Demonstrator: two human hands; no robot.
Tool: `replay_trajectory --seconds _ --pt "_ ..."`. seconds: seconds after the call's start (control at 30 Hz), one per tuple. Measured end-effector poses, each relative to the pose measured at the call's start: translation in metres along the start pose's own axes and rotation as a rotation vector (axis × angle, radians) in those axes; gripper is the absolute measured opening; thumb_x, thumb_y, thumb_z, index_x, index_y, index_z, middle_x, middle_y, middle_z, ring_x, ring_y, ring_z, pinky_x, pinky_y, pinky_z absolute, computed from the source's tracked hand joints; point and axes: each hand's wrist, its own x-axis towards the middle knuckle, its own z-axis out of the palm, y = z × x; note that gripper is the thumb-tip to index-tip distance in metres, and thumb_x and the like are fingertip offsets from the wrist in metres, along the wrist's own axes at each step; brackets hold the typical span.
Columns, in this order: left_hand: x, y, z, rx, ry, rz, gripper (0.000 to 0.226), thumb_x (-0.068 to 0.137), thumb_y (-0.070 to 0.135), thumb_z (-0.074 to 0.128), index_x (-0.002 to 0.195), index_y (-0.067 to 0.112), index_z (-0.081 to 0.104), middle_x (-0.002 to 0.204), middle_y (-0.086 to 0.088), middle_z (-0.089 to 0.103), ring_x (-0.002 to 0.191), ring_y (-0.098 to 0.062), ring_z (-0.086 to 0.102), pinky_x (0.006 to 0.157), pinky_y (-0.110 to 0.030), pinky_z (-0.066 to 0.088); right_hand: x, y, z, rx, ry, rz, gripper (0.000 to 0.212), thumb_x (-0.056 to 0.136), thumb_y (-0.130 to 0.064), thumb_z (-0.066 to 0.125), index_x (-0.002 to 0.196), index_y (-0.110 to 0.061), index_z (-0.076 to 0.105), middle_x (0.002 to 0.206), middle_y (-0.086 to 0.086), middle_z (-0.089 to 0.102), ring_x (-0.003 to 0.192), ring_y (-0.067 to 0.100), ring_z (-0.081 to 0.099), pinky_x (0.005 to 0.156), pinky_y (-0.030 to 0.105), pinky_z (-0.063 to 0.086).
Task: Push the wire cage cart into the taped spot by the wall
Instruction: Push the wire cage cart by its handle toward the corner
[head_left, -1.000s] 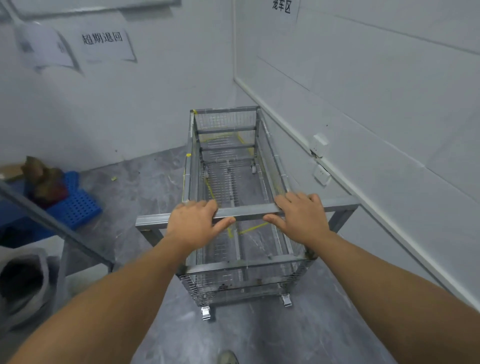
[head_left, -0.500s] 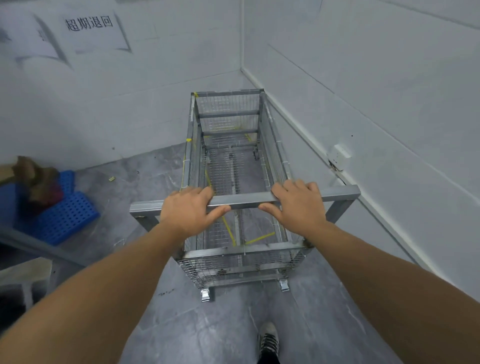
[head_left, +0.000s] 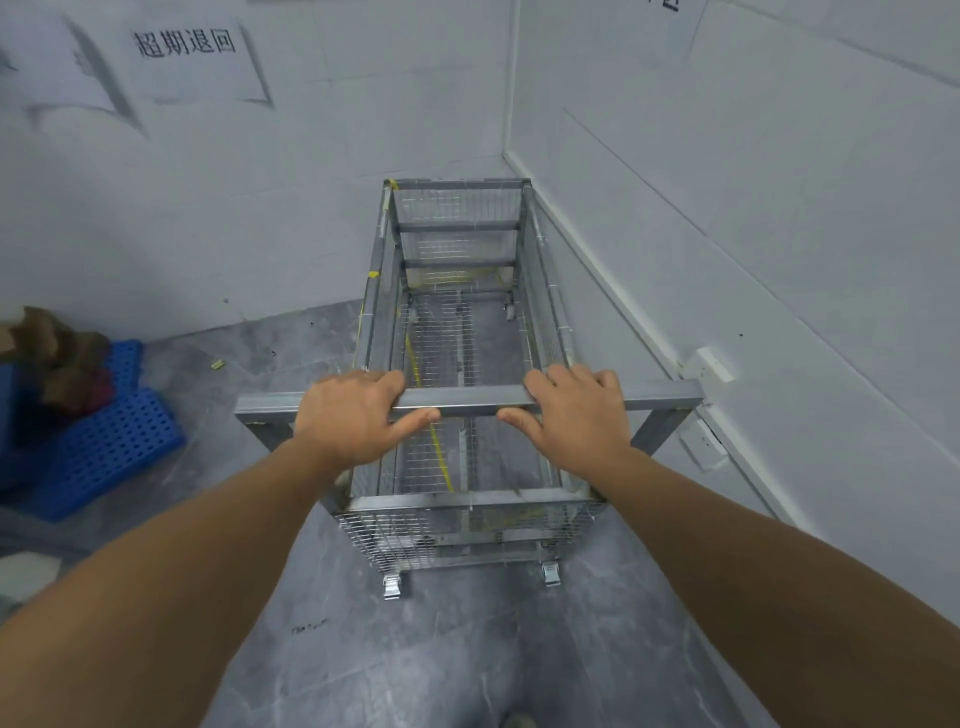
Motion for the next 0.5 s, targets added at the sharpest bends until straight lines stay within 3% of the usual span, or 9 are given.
replay_trajectory --seconds 0.23,0.5 --pt "0.052 -0.026 0.013 0.017 -0.032 -0.019 0.065 0.080 0.083 0.010 0.078 0.026 0.040 0.069 0.006 0.050 0.062 -0.017 0.049 0.053 -0.029 0.039 0.059 0.013 0.019 0.017 0.037 -0.011 0.062 0.089 -0.075 0.024 0.093 -0.023 0.057 0.085 0.000 0.061 0.080 0.026 0.056 0.073 0.040 0.033" --pt "0.109 -0.055 0.027 0.002 -0.029 -0.013 0.059 0.084 0.080 0.020 0.078 0.025 0.040 0.067 0.005 0.050 0.059 -0.017 0.048 0.052 -0.029 0.039 0.124 0.030 0.039 0.018 0.080 -0.030 0.061 0.089 -0.074 0.028 0.091 -0.020 0.057 0.081 0.001 0.060 0.076 0.027 0.055 0.072 0.041 0.035"
